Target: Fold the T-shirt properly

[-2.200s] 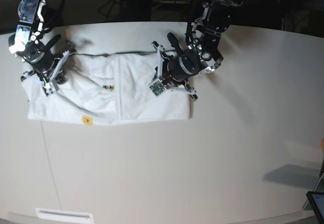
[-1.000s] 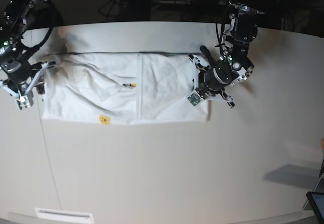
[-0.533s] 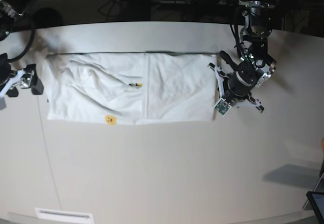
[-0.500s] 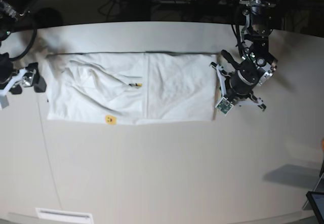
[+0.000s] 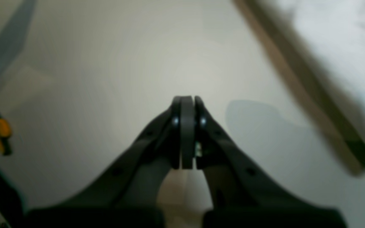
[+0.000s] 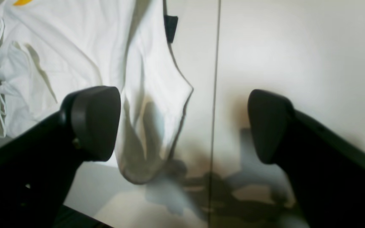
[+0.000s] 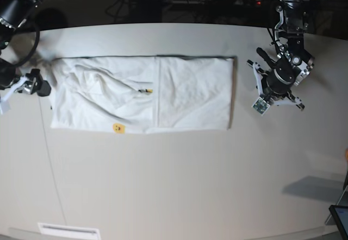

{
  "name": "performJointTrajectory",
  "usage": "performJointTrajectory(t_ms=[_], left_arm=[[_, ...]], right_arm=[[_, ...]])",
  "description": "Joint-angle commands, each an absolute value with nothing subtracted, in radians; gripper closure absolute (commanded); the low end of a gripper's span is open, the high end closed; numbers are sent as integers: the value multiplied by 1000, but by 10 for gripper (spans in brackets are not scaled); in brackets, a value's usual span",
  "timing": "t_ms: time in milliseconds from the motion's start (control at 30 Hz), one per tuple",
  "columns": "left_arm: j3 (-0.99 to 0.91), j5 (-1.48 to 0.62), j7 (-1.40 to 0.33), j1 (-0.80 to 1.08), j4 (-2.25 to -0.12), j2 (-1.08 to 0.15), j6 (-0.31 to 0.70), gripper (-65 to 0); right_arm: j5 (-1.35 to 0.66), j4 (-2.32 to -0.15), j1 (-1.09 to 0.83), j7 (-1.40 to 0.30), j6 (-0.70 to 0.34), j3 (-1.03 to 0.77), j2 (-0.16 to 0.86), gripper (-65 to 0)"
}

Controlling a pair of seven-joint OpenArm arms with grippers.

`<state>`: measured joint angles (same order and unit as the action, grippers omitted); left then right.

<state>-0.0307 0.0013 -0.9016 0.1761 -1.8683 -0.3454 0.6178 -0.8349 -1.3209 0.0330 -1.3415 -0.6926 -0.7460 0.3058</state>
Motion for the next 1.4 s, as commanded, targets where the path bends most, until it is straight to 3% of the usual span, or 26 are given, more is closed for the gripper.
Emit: performJointTrajectory(t_ms=[0,333,1367], left_arm=[[-38,10,-898,170,-1877,-364,607,0],[-38,156,-900,197,-1850,-331,608,0],[27,156,-897,120,-1764,-226,610,0]], right_arm=[[-851,-1313,50,-1334,-698,-743,325,-617],[-851,-1271,64,-1337,-698,-740,325,-617],[-845,-1276,-4,-1337,-698,-639,265,-614]])
